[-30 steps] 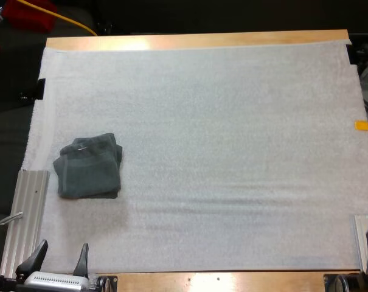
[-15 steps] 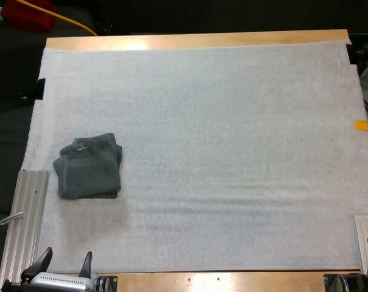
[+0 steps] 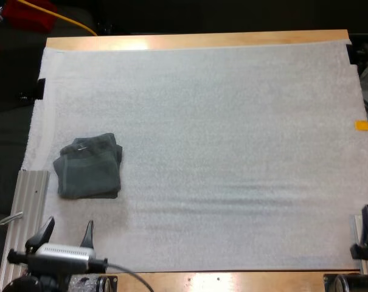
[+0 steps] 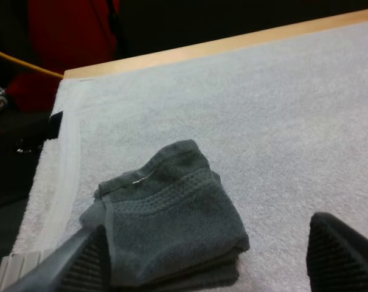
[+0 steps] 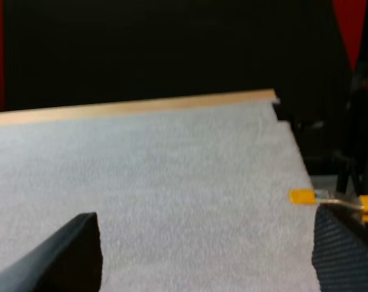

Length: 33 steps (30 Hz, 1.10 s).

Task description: Pick towel from pile, fold and stack

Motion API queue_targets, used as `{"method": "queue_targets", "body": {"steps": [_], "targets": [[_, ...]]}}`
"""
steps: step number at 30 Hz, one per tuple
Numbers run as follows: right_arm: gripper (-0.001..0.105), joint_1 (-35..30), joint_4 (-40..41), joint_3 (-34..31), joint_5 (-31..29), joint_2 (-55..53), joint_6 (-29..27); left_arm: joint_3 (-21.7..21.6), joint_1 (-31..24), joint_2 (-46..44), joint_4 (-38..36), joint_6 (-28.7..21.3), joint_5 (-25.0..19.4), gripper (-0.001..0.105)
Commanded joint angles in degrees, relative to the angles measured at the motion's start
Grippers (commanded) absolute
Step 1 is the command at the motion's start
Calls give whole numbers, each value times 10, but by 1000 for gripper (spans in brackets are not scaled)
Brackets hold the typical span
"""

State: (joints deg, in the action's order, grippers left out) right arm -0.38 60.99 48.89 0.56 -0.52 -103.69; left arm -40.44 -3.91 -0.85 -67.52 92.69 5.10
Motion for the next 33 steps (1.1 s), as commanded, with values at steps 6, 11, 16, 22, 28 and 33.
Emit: {"method": "queue_targets", "body": {"steps": [6, 11, 16, 22, 28, 33], "targets": [[70, 1, -24, -63, 1, -26, 6, 55, 0, -79, 33, -1, -2, 65], [70, 1, -24, -109, 1, -25, 11, 82, 0, -79, 33, -1, -2, 65], [70, 1, -21, -153, 1, -25, 11, 87, 0, -77, 36, -1, -2, 65], [70, 1, -23, -189, 1, -25, 32, 87, 0, -77, 36, -1, -2, 65], [70, 1, -23, -189, -6, -25, 32, 87, 0, -77, 36, -1, -2, 65], [70, 1, -23, -189, -6, -25, 32, 87, 0, -77, 36, -1, -2, 65]]}}
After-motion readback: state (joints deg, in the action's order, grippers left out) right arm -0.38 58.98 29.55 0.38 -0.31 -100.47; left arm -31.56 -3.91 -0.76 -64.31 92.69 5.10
